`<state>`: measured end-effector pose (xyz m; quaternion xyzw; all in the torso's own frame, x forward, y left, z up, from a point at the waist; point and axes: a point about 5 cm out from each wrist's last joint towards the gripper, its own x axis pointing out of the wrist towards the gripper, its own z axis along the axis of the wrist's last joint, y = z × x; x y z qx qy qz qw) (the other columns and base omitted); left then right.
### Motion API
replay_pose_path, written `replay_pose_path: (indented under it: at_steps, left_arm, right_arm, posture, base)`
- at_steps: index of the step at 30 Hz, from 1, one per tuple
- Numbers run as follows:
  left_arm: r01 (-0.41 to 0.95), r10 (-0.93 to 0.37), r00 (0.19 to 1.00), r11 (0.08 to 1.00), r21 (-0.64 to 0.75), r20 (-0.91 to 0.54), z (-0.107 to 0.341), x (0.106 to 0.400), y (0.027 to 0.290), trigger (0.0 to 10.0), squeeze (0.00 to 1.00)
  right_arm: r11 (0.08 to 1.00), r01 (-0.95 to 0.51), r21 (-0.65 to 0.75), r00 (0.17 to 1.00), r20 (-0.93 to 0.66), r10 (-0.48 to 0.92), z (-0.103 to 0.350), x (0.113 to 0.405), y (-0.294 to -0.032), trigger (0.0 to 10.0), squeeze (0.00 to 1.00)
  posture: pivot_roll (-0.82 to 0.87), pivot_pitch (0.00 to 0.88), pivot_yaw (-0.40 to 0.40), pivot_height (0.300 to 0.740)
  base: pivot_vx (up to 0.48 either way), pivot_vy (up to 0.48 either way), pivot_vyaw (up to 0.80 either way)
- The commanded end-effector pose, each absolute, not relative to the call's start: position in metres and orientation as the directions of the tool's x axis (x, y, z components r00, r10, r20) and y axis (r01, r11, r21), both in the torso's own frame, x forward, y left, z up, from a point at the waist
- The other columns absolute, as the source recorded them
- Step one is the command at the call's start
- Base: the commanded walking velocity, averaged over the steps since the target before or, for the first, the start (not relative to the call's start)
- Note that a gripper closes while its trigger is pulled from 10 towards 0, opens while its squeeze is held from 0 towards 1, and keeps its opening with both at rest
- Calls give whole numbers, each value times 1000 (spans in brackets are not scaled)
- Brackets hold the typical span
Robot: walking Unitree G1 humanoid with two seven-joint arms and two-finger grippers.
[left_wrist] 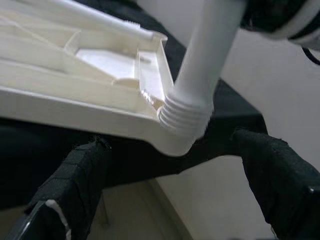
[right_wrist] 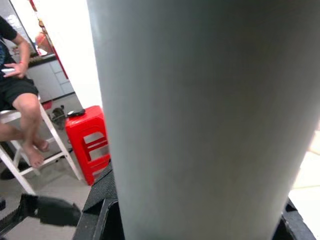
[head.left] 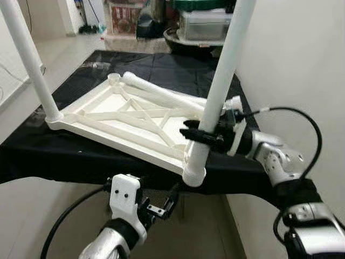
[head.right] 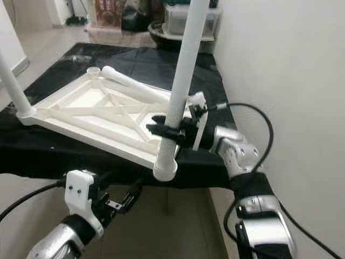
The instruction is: Building children table
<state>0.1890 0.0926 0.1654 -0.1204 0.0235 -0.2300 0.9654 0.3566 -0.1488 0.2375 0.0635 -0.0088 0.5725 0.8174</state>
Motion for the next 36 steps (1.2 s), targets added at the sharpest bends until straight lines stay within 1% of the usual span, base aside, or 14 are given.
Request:
replay_pose_path:
  at_steps: [1, 4, 5, 9, 15, 17, 23, 26, 29, 34, 36]
  left_arm:
    - [465, -481, 877, 851, -243, -7, 164, 182, 89, 10000, 0]
    - [478, -495, 869, 846, -235, -17, 163, 179, 87, 10000, 0]
    - [479, -497, 867, 845, -237, -19, 163, 177, 86, 10000, 0]
    - [480, -498, 867, 846, -231, -23, 163, 176, 87, 10000, 0]
    - [482, -499, 866, 847, -225, -27, 163, 175, 87, 10000, 0]
    - [480, -497, 867, 849, -222, -26, 163, 175, 87, 10000, 0]
    - [478, -493, 869, 852, -215, -24, 164, 175, 87, 10000, 0]
    - [469, -483, 875, 859, -207, -21, 165, 176, 89, 10000, 0]
    - [467, -480, 877, 860, -204, -18, 166, 176, 89, 10000, 0]
    - [462, -472, 882, 866, -191, -5, 170, 180, 90, 10000, 0]
    - [462, -471, 882, 867, -188, -3, 170, 180, 90, 10000, 0]
  right_arm:
    - [335, -939, 73, 341, 92, 936, 241, 360, -149, 10000, 0]
    - [332, -941, 68, 337, 96, 936, 243, 362, -149, 10000, 0]
    - [314, -947, 74, 320, 95, 943, 243, 362, -149, 10000, 0]
    - [298, -952, 74, 304, 86, 949, 240, 361, -150, 10000, 0]
    - [301, -951, 76, 306, 66, 950, 233, 362, -149, 10000, 0]
    - [328, -943, 61, 331, 68, 941, 231, 364, -147, 10000, 0]
    - [355, -934, 49, 358, 74, 931, 228, 368, -144, 10000, 0]
    - [391, -919, 48, 393, 68, 917, 224, 370, -139, 10000, 0]
    - [406, -913, 39, 408, 68, 910, 223, 371, -138, 10000, 0]
    - [519, -855, 9, 517, 104, 850, 225, 380, -131, 10000, 0]
    - [546, -838, 1, 542, 114, 832, 226, 382, -128, 10000, 0]
  posture:
    - [91, 176, -72, 740]
    - [93, 176, -74, 740]
    - [94, 177, -75, 740]
    - [94, 174, -74, 740]
    - [95, 172, -73, 740]
    - [96, 171, -70, 740]
    - [98, 176, -69, 740]
    - [99, 183, -70, 740]
    - [99, 184, -73, 740]
    - [97, 190, -73, 740]
    - [97, 190, -73, 740]
  base:
    - [0, 0, 0]
    - [0, 0, 0]
    - [0, 0, 0]
    - [0, 0, 0]
    - [0, 0, 0]
    - [0, 0, 0]
    - [0, 0, 0]
    - [0, 0, 0]
    - [0, 0, 0]
    - [0, 0, 0]
    - [0, 0, 0]
